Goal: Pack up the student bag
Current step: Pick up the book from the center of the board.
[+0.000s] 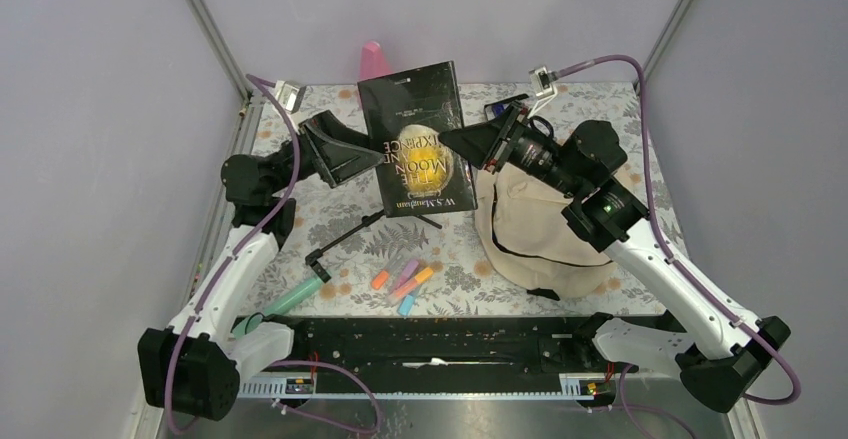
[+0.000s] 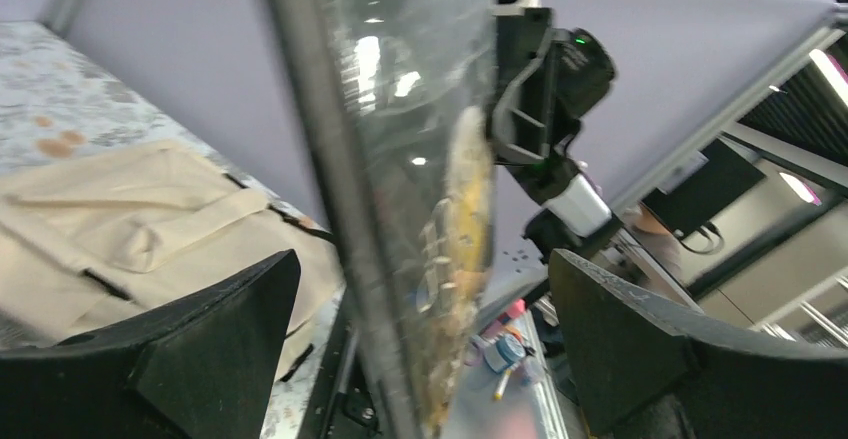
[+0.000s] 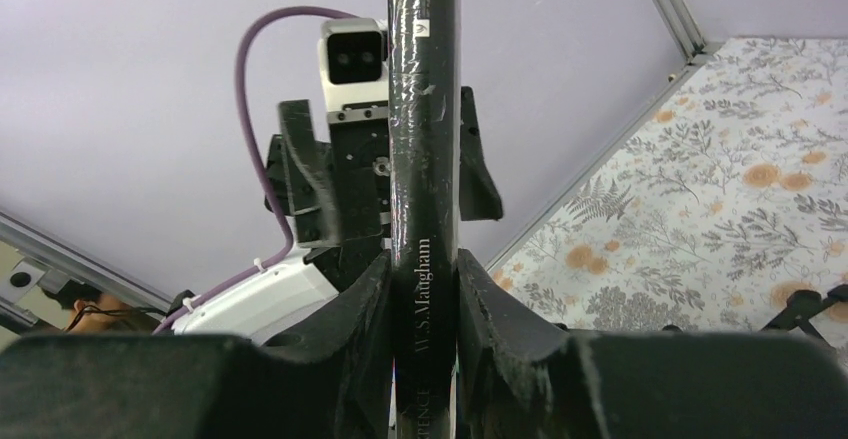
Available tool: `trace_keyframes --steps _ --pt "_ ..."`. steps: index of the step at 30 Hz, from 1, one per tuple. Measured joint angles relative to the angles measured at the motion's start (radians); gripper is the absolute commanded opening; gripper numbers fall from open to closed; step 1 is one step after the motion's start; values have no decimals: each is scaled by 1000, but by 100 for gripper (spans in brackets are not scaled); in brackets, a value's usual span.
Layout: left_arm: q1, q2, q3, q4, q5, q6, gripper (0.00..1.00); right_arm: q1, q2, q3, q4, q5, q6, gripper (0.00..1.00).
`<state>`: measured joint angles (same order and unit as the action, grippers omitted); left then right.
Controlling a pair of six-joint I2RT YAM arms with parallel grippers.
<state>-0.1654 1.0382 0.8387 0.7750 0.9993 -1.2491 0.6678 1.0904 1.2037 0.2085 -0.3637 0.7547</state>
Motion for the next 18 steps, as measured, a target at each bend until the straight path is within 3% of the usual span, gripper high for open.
trace_keyframes --steps 2,4,5,7,9,10,15,18 --pt "-36 20 1 81 2 -51 99 0 0 -10 -7 0 0 0" --pt "-62 33 3 131 2 -87 87 0 0 -13 -19 0 0 0" --pt "-74 38 3 149 2 -97 72 0 0 -13 -21 -2 0 0" --pt "-89 46 8 169 1 -119 31 0 0 -13 -17 -6 2 0" --pt "-94 62 16 169 -1 -128 8 0 -1 -12 -2 -22 10 1" --pt "-95 71 18 171 -2 -140 1 1 -2 -11 6 -27 13 9" --pt "-100 34 20 107 -11 -114 0 1 -19 -14 -12 -21 1 66" --pt "-90 -27 27 -42 -4 6 0 -11 -56 -32 -26 8 -9 85"
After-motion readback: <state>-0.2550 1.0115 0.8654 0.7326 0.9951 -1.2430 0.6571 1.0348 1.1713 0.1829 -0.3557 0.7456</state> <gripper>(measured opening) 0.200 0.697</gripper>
